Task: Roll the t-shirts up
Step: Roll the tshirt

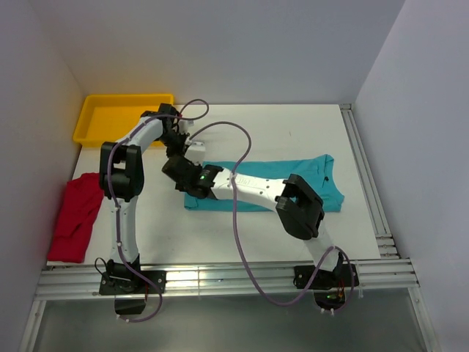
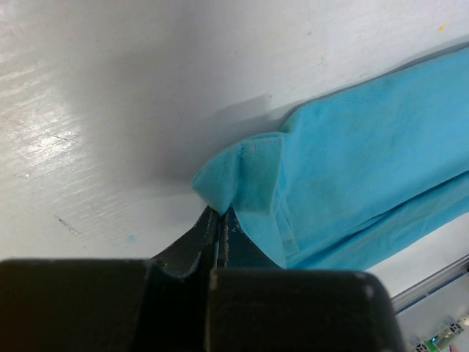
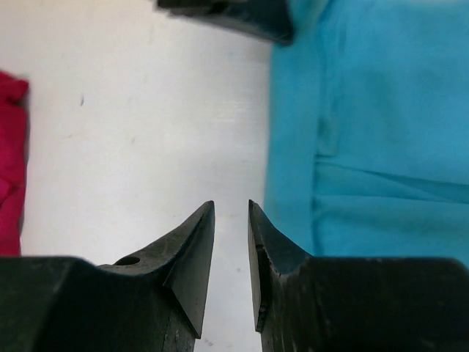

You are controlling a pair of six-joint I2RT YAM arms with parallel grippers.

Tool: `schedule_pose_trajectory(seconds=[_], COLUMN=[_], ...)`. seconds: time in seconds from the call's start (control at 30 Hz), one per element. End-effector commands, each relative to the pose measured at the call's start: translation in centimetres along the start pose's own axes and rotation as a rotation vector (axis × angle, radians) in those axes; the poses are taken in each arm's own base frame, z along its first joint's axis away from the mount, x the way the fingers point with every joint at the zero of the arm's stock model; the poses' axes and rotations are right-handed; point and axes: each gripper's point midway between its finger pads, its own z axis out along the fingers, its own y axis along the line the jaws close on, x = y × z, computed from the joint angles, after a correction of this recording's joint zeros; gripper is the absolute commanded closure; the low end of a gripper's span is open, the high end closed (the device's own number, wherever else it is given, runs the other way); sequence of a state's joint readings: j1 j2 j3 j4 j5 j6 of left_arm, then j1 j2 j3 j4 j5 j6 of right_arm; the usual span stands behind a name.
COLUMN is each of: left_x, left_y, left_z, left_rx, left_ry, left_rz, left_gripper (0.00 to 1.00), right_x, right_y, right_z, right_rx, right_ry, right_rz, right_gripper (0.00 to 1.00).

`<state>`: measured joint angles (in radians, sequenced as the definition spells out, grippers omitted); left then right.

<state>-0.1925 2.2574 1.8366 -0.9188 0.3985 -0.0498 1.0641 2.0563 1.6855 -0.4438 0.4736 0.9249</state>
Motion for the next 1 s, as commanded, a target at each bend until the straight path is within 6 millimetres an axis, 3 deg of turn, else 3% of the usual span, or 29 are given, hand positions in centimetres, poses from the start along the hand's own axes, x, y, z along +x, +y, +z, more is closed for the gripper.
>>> schedule_pose_trajectory(seconds=[0.0, 0.1, 0.23, 0.53, 0.97], left_x=[-1.4, -1.4, -1.4, -1.3, -1.2], left_y=[-0.9, -0.9, -1.0, -1.2, -1.0], left_z=[-1.3, -1.3, -1.1, -0.9, -0.5], left_rx=[-0.011, -0.010, -0.006, -0.008, -0.014], left_ry=[-0.037, -0.029, -0.025, -0.017, -0.008], left_rz=[0.019, 0.020, 0.020, 0.026, 0.026], left_gripper=[1.00, 1.00, 1.00, 1.00, 1.00], right_x=[1.2, 2.2, 3.6, 4.6, 6.2], right_y=[-0.1, 0.7, 0.0, -1.1, -1.3], right_z=[0.2, 0.4, 1.7, 3.0, 3.1], right_rx=[0.065, 0.079, 0.129, 0.198, 0.195], right_ry=[-0.026, -0.023, -0.008, -0.013, 0.031], right_rz=[-0.098, -0.140, -0.175, -0.231, -0.267], right_gripper=[0.68, 0.68, 0.67, 0.64, 0.58])
